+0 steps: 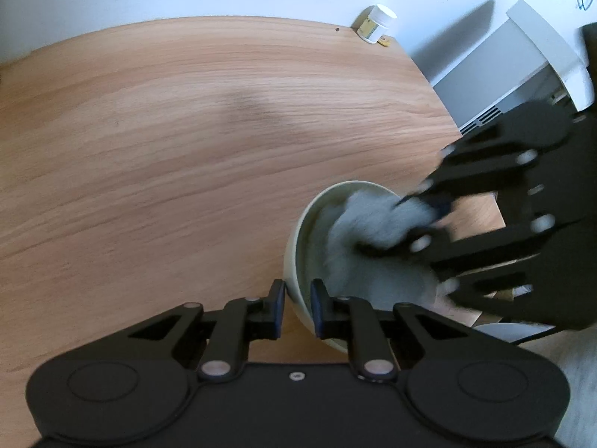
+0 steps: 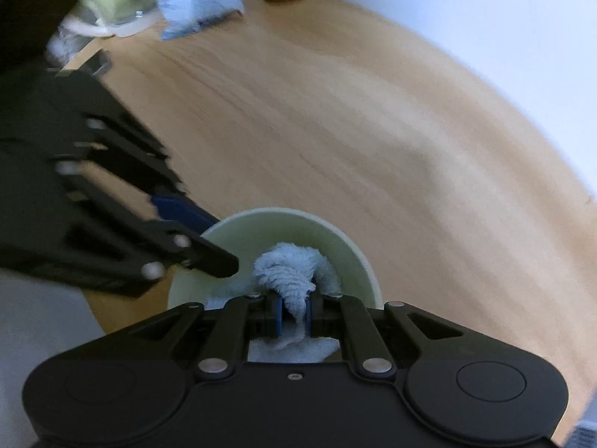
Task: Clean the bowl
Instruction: 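Hold the tilted bowl with the left tool while the right tool wipes inside with the cloth, then hold the bowl with the left tool while the right tool scrubs the inner wall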
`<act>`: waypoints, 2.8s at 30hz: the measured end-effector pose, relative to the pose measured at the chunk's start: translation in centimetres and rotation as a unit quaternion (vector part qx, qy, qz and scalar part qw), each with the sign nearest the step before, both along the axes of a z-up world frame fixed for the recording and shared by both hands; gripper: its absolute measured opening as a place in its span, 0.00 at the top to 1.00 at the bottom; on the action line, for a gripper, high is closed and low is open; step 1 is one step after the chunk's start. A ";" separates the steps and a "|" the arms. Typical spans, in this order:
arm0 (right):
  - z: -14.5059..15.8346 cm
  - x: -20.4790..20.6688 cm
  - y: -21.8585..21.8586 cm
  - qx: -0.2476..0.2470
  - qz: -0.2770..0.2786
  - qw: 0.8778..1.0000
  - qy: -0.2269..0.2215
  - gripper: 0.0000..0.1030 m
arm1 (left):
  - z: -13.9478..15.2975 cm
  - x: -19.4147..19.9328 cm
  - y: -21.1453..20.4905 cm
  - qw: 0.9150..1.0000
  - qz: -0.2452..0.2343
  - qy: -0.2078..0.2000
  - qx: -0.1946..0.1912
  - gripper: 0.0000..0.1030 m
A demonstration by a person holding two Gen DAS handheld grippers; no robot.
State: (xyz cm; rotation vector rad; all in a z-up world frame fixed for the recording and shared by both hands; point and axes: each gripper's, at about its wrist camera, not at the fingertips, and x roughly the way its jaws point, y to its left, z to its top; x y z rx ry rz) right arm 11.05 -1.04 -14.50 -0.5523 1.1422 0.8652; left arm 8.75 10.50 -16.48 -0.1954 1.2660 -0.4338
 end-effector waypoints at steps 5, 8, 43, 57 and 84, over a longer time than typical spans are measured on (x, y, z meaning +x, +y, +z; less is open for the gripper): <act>0.7 -1.4 0.1 -0.057 -0.001 0.997 -0.060 0.89 | -0.2 0.1 0.4 1.000 0.010 0.013 -0.008 0.86; -0.2 -2.0 0.9 -0.082 0.009 0.994 -0.078 0.90 | -0.1 0.1 0.2 1.000 0.006 0.011 -0.004 0.86; 0.3 0.4 -0.6 -0.063 -0.026 0.992 0.109 0.89 | -0.3 0.6 -0.8 0.998 0.056 -0.003 0.025 0.87; -3.1 -3.5 1.1 -0.115 0.078 0.985 0.106 0.89 | -0.3 0.7 -0.6 0.998 0.058 0.000 0.023 0.87; -1.0 -3.0 -0.1 0.052 -0.043 0.988 0.138 0.88 | -2.0 1.6 3.0 0.978 0.196 0.050 -0.051 0.89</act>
